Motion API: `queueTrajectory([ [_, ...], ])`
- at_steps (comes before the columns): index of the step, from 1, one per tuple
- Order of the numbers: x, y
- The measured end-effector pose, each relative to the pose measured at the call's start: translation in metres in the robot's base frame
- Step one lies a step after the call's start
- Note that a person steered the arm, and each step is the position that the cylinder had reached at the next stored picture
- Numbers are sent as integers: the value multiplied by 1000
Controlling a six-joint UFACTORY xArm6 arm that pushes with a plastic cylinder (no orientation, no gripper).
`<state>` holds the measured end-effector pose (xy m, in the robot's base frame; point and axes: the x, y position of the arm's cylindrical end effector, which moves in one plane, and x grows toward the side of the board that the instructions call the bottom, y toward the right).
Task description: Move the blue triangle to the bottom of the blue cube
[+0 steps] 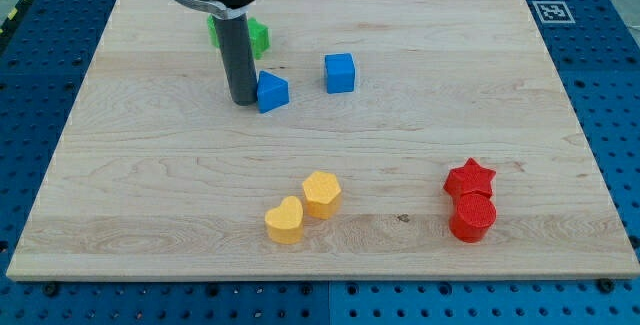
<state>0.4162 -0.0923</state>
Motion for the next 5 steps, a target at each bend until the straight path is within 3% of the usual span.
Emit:
queueTrajectory([
  [5, 1, 87],
])
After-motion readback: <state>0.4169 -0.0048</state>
